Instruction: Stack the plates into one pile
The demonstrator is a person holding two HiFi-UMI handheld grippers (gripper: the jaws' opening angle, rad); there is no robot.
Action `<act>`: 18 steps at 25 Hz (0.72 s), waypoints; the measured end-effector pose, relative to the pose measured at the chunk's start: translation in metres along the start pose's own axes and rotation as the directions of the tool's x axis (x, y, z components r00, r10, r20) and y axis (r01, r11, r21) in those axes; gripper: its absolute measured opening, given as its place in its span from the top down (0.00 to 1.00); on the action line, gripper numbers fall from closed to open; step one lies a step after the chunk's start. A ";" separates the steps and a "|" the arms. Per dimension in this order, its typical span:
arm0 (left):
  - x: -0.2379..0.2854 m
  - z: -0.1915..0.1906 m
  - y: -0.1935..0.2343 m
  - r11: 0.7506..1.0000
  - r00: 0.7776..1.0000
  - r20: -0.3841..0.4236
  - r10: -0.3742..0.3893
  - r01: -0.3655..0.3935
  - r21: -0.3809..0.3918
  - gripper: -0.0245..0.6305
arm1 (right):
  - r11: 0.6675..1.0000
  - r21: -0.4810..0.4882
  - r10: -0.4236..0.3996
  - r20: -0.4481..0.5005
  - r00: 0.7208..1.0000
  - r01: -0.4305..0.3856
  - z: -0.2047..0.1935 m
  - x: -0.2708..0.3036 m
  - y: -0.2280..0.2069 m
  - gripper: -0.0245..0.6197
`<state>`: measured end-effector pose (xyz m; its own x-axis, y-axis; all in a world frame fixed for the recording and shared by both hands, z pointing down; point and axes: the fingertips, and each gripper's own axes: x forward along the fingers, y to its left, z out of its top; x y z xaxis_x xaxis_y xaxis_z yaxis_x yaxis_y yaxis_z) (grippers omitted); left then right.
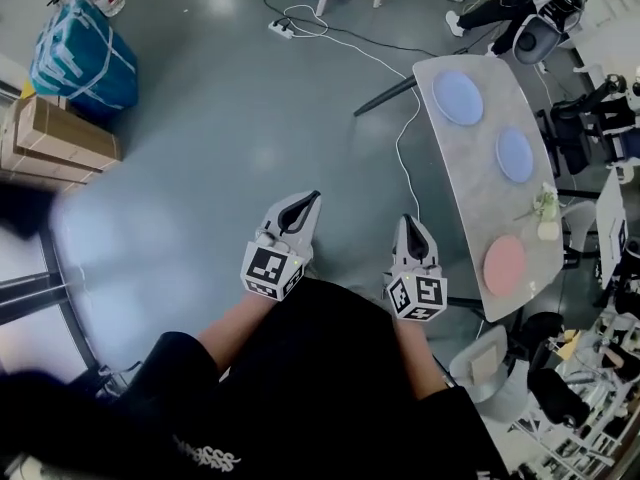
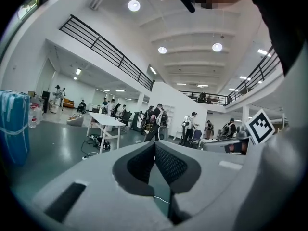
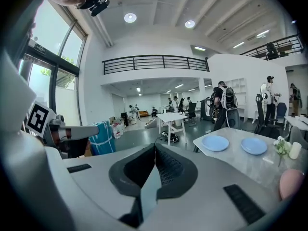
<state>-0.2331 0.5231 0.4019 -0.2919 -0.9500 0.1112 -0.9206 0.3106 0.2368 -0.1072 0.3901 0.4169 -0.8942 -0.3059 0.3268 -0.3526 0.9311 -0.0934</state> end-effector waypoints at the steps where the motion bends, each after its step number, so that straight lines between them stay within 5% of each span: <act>1: 0.005 0.003 0.004 1.000 1.000 0.003 -0.008 0.008 0.003 0.94 | 1.000 0.011 -0.013 0.002 1.000 0.013 0.003 0.005 -0.001 0.94; 18: 0.056 0.010 0.009 0.997 0.997 0.035 -0.075 0.074 0.014 0.94 | 0.995 0.052 -0.091 0.011 0.996 0.090 -0.002 0.030 -0.033 0.94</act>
<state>-0.2599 0.4723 0.4009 -0.2311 -0.9711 0.0598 -0.9431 0.2387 0.2313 -0.1220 0.3501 0.4314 -0.8615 -0.3913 0.3235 -0.4456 0.8881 -0.1124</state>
